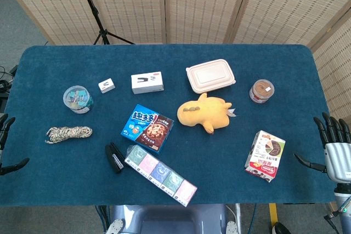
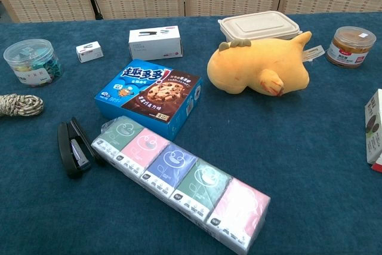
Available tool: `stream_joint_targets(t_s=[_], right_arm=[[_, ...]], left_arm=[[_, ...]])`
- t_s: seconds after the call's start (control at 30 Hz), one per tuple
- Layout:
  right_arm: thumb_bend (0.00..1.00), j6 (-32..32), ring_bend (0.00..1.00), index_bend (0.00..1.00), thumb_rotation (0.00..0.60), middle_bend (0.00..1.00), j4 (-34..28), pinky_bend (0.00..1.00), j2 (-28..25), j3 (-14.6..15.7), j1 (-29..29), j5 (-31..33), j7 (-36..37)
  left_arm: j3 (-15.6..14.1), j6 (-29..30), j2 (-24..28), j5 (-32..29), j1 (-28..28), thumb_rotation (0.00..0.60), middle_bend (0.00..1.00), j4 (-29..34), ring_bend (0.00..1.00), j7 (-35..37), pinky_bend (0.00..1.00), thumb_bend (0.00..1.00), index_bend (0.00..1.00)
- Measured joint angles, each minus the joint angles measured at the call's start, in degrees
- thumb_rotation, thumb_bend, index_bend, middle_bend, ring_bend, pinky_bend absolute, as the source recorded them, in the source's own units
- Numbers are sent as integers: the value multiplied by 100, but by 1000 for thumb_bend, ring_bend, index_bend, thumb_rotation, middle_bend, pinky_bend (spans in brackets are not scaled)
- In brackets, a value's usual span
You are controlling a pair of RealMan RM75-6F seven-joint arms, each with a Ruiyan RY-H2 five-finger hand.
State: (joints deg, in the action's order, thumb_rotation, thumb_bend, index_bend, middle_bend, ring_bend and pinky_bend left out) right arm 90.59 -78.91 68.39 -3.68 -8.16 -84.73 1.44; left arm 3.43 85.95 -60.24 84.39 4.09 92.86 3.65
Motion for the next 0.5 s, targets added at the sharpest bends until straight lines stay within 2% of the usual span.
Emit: stream_joint_targets(t_s=[0.27, 0.5], right_arm=[[0, -103, 0, 27, 0, 0, -180, 0, 31, -66, -96, -129, -85], [0, -591, 0, 26, 0, 0, -617, 0, 57, -273, -548, -203, -562]], left_arm=[[3, 59, 22, 24, -27, 600, 0, -5, 0, 90, 0, 0, 0], [15, 65, 32, 5, -36, 600, 0, -22, 0, 136, 0, 0, 0]])
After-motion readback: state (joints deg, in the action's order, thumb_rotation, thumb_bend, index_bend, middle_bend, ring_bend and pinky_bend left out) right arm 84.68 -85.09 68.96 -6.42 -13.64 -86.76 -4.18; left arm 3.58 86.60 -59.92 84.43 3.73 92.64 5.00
